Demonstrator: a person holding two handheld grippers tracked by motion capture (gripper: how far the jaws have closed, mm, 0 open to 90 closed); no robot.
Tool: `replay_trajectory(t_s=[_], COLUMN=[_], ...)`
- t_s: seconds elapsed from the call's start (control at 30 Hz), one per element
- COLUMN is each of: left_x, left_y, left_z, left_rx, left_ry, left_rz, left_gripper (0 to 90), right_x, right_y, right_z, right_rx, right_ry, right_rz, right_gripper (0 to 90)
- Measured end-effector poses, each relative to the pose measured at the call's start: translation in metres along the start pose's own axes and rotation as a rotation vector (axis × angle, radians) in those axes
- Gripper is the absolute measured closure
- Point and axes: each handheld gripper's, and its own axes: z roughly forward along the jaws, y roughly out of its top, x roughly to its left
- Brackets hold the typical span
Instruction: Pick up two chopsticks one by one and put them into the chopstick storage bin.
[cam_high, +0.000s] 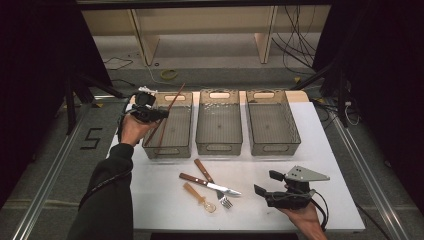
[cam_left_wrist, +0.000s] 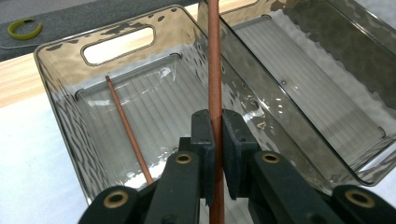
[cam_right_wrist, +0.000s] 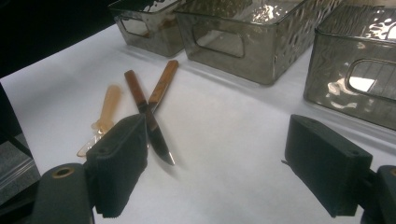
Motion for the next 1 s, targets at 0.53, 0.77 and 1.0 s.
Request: replay_trajectory(t_s=[0.53,0.77,1.0], left_x=[0.007,0.011,0.012], left_y=[0.001,-0.005,-0.011], left_z=[0.014,0.021,0.025], left_rx=[0.000,-0.012,-0.006], left_ry=[0.016,0.030,0.027], left_rz=[-0.029,-0.060,-0.067], left_gripper=[83.5,83.5,83.2], right_x=[0.000,0.001,0.001], right_y=[0.000,0.000,0.000], right_z=[0.000,0.000,0.001], right_rx=[0.000,0.000,0.001], right_ry=[0.001,0.002,0.001], right_rz=[0.004,0.004,0.006], right_gripper=[22.1,22.2,22.1])
